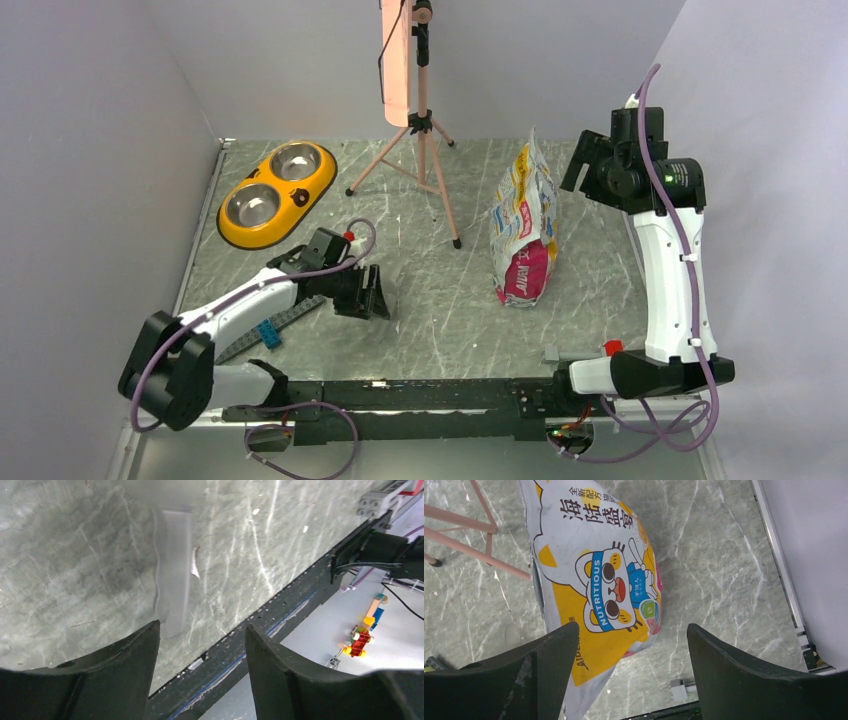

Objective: Serve the pet food

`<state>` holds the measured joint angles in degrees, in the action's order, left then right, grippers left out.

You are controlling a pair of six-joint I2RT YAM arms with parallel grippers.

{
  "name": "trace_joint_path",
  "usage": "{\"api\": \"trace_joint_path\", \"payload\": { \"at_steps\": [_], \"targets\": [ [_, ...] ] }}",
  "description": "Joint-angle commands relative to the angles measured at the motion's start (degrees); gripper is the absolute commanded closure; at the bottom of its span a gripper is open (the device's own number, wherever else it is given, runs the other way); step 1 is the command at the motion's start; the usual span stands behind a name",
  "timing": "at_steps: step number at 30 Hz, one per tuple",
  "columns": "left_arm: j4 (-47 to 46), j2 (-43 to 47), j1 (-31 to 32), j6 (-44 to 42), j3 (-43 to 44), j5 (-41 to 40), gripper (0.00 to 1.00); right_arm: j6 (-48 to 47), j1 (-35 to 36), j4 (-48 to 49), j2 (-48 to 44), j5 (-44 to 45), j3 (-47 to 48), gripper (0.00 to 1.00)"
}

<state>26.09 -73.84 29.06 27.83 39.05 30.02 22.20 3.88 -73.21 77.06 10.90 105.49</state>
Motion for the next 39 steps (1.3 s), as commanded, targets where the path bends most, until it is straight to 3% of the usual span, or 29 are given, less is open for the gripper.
{"api": "trace_joint_path", "payload": {
  "at_steps": [1, 10, 17, 22, 26, 30, 35, 39],
  "targets": [
    [4.24, 5.94, -0.15, 0.29, 3.92, -0.5, 0.29, -1.72, -0.29, 2.66, 0.59, 0.31, 1.73, 0.16],
    [12.31, 18.23, -0.19, 2.14, 8.97, -0.95, 0.26, -0.49, -1.83, 2.64, 3.13, -1.9, 3.07, 0.18],
    [11.72, 25.39, -0.09, 8.14, 10.97, 4.17, 0.25, 0.0, -1.92, 10.43, 1.21, -13.92, 0.16, 0.35],
    [9.85, 25.94, 0.03, 8.2, 18.04, 4.65, 0.19, -0.53, -1.86, 13.94, 4.02, -20.43, -1.62, 0.57],
    [7.44, 26.44, 0.12, 6.99, 22.71, 0.78, 0.19, 0.3, -1.93, 16.61, 2.56, -24.0, -5.37, 0.66],
    [0.13, 26.41, 2.0, 8.84, 23.3, -2.62, 0.23, -0.32, -1.85, 18.17, 1.83, -27.96, -8.87, 0.68],
    [-3.13, 23.11, 11.34, 7.94, 27.83, -13.03, 0.22, -0.69, -1.74, 17.07, 2.38, -25.8, -10.59, 0.87],
    [-2.38, 20.15, 17.09, 5.97, 31.34, -19.58, 0.22, -0.52, -1.72, 17.66, 1.76, -26.17, -12.9, 0.9]
  ]
}}
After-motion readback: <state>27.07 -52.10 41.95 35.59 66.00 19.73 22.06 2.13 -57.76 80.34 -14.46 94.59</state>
